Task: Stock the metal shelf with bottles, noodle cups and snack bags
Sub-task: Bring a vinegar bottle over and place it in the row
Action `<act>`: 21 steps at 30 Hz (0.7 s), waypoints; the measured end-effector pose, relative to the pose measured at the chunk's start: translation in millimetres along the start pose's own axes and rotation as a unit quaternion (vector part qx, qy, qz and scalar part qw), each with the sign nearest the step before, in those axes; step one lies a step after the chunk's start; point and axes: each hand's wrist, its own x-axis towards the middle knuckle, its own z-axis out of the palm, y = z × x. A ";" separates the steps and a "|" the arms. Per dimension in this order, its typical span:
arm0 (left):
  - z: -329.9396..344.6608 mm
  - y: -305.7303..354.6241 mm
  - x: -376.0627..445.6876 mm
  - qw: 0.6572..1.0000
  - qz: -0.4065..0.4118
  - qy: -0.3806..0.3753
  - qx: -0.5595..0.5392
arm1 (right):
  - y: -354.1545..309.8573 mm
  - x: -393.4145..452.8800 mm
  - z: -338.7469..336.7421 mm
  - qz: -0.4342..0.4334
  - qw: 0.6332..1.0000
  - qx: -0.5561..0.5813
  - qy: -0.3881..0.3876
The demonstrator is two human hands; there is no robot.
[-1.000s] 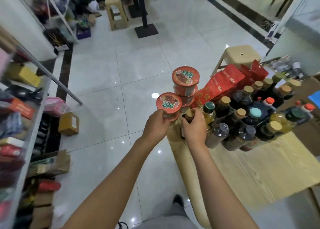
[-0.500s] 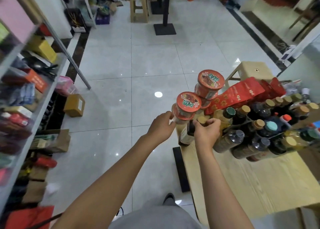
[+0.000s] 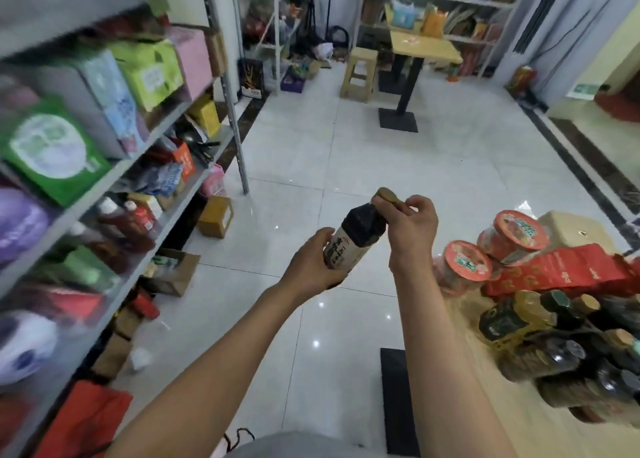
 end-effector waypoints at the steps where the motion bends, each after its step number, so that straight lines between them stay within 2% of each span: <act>1: -17.7 -2.9 -3.1 1.000 -0.001 0.027 0.000 | -3.4 -6.7 18.8 -0.001 1.000 0.012 -0.022; 5: -102.7 -24.4 -33.0 0.988 -0.012 0.155 0.018 | -10.1 -52.2 110.2 -0.017 0.990 0.026 -0.136; 8: -157.9 -35.8 -60.5 0.963 -0.023 0.261 0.057 | -13.4 -91.2 173.0 -0.042 0.969 0.051 -0.238; 10: -195.7 -43.4 -82.8 0.941 -0.033 0.330 0.071 | -14.1 -121.3 217.6 -0.061 0.946 0.056 -0.312; 15: -275.4 -56.8 -134.0 0.875 -0.054 0.476 0.069 | -19.0 -193.7 316.1 -0.110 0.898 0.024 -0.426; 21: -363.2 -48.0 -181.5 0.790 -0.090 0.594 0.121 | -48.5 -249.7 405.9 -0.080 0.824 0.122 -0.548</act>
